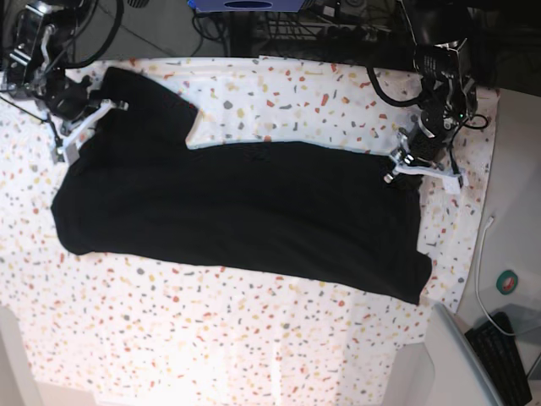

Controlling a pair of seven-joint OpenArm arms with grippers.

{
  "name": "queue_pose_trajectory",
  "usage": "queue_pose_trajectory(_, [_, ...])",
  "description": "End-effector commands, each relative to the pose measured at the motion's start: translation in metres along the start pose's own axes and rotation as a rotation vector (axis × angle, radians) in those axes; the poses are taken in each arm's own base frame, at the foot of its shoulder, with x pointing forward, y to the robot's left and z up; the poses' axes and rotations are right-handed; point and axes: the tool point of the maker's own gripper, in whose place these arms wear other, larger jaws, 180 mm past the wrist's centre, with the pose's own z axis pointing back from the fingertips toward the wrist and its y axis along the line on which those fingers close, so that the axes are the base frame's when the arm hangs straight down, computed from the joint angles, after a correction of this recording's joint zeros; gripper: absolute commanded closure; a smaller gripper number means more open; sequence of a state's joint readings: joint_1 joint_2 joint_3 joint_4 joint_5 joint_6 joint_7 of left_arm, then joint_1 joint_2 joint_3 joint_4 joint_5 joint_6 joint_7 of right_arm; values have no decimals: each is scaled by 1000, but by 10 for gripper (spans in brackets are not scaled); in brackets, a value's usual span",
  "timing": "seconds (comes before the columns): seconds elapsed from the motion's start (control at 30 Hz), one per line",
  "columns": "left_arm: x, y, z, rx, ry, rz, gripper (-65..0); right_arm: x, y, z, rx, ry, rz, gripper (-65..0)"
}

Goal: Layout the t-shirt on the table in an organized manner, then fold the t-shirt properly
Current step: 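Grasp the shirt edge with both grippers and lift it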

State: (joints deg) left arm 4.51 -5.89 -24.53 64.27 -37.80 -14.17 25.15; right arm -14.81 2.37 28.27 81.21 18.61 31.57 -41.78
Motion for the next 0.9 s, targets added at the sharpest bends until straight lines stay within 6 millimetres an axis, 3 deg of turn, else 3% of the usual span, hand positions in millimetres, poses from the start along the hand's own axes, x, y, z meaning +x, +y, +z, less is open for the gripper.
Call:
queue_pose_trajectory(0.0, [13,-4,4,-16,-27,-40,0,18,-2,9,-7,-57,26,0])
queue_pose_trajectory(0.07, [17,-4,17,-21,-44,-76,0,19,-2,16,-18,-63,48,0])
queue_pose_trajectory(0.2, [49,-14,49,5,-140,-158,0,25,-4,26,-40,-38,76,0])
queue_pose_trajectory(0.3, [76,-24,63,61,-194,-150,0,56,-10,30,-61,-78,118,0])
queue_pose_trajectory(0.37, [94,-46,51,37,-170,-139,0,87,-17,29,-69,-116,132,0])
queue_pose_trajectory(0.47, [120,-93,23,-49,-110,-156,0,144,-36,27,-86,-148,138,0])
queue_pose_trajectory(0.63, [193,-205,-25,-207,-115,-204,0,269,-61,42,-93,-236,146,0])
queue_pose_trajectory(0.77, [252,-286,-39,-279,-129,-249,0,373,-54,94,-122,-364,225,0])
queue_pose_trajectory(0.87, [297,-345,-20,-374,-220,-224,0,438,-48,157,-168,-504,275,0])
